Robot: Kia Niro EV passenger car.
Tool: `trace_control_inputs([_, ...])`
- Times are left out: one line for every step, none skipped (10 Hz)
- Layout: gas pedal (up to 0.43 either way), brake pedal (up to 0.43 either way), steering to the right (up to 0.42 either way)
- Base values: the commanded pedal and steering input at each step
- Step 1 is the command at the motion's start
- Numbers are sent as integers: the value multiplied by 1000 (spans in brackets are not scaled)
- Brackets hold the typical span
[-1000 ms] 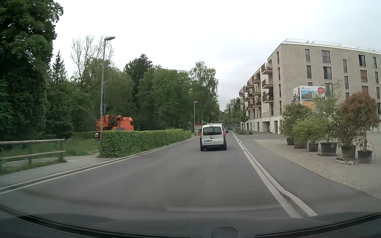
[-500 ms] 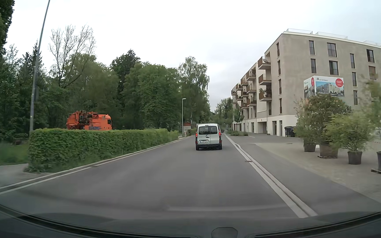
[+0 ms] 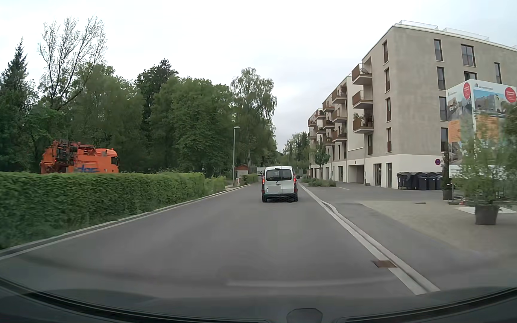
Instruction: Follow the waypoints while adhering to traffic rules and regulations
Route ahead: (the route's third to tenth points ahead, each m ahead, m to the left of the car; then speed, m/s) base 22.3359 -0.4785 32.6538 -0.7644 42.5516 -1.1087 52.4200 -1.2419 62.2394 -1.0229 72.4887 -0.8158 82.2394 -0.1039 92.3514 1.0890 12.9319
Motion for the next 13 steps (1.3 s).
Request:
trace_control_inputs([150,0,12])
trace_control_inputs([138,0,11])
trace_control_inputs([130,0,11])
trace_control_inputs([118,0,10])
trace_control_inputs([110,0,10])
trace_control_inputs([98,0,9])
trace_control_inputs([87,0,7])
trace_control_inputs([87,0,6])
trace_control_inputs([87,0,6])
trace_control_inputs([79,0,6])
trace_control_inputs([79,0,5])
trace_control_inputs([79,0,5])
trace_control_inputs([79,0,3])
